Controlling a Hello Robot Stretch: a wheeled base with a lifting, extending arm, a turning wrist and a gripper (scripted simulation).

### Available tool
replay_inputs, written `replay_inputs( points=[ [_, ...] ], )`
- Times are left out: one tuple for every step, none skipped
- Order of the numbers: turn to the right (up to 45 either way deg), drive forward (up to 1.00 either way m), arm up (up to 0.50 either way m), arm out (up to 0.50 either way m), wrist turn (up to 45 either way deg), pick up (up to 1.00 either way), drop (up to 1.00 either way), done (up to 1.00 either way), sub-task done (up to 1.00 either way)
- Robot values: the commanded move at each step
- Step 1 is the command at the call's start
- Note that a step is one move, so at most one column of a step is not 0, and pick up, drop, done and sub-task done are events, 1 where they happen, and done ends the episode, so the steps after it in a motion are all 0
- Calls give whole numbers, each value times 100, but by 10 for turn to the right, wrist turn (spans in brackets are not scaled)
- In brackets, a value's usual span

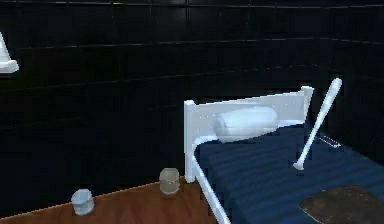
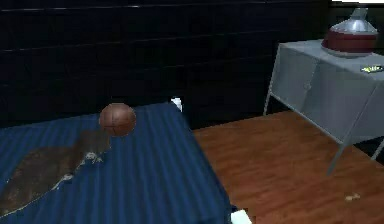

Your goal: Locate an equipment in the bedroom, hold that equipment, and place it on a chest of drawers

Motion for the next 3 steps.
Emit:
replay_inputs(
  points=[
    [-180,0,0,0,0,0,0,0,0],
    [450,0,0,0,0,0,0,0,0],
    [450,0,0,0,0,0,0,0,0]
  ],
)
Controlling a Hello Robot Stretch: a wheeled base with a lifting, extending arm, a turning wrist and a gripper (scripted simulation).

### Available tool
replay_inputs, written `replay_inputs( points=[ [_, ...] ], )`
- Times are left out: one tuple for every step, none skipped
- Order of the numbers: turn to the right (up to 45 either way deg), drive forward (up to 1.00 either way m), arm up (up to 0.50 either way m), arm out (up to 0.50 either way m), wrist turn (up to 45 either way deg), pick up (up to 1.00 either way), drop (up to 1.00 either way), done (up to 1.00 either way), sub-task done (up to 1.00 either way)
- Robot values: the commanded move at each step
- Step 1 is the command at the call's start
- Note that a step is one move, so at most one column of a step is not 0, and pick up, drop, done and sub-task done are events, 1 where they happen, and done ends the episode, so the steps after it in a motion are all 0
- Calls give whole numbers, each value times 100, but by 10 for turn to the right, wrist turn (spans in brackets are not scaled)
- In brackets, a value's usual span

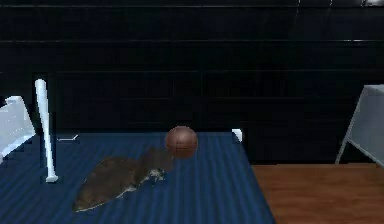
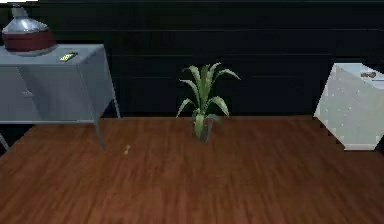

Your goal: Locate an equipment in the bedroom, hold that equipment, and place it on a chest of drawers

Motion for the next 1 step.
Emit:
replay_inputs(
  points=[
    [450,0,0,0,0,0,0,0,0]
  ],
)
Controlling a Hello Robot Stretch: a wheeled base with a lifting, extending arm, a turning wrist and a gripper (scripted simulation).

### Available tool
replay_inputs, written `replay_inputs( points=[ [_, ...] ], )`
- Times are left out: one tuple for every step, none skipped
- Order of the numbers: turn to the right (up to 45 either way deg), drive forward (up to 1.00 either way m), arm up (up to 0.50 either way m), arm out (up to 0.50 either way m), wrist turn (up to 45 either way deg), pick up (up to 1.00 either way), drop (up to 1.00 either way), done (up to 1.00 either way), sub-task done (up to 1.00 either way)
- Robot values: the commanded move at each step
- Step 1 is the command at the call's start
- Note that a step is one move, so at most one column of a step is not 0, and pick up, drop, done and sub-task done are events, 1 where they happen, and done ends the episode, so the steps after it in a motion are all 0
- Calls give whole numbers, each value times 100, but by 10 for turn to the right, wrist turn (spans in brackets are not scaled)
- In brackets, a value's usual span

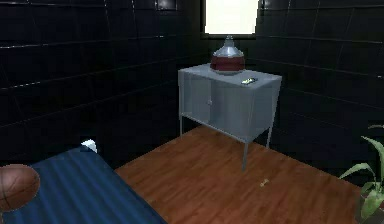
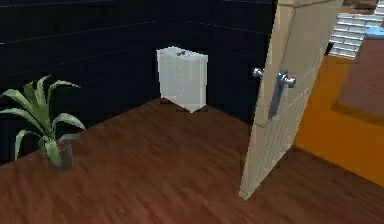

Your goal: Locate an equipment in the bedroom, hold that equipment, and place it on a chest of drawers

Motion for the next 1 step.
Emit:
replay_inputs(
  points=[
    [270,0,0,0,0,0,0,0,0]
  ],
)
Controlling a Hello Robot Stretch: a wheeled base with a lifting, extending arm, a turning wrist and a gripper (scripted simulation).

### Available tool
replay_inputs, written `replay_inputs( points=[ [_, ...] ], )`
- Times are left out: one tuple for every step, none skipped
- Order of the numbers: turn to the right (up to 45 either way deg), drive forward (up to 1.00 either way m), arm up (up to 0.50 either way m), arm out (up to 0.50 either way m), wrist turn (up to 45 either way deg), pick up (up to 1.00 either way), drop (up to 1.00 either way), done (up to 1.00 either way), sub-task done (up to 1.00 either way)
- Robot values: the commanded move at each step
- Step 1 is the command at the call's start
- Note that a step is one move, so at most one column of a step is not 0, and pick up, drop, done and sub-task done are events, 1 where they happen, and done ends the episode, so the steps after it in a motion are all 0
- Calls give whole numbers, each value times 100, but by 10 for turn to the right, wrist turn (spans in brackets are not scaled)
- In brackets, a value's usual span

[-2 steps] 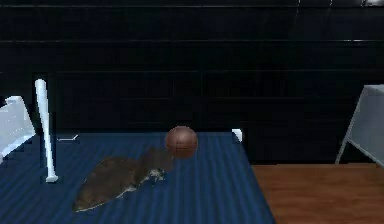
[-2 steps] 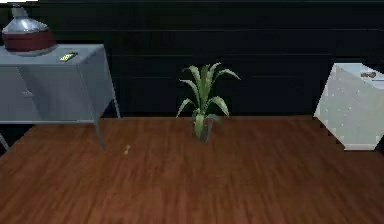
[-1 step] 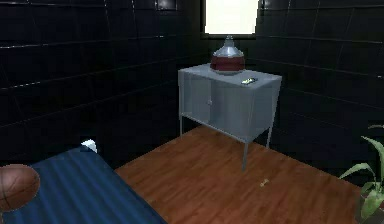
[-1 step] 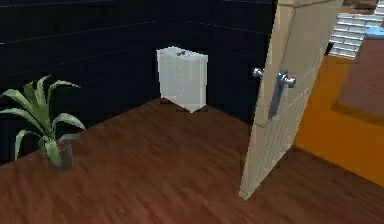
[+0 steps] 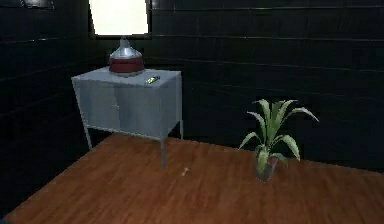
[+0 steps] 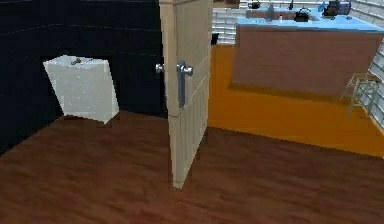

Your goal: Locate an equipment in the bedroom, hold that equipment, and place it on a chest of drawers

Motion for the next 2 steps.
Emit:
replay_inputs(
  points=[
    [0,60,0,0,0,0,0,0,0],
    [-180,0,0,0,0,0,0,0,0]
  ],
)
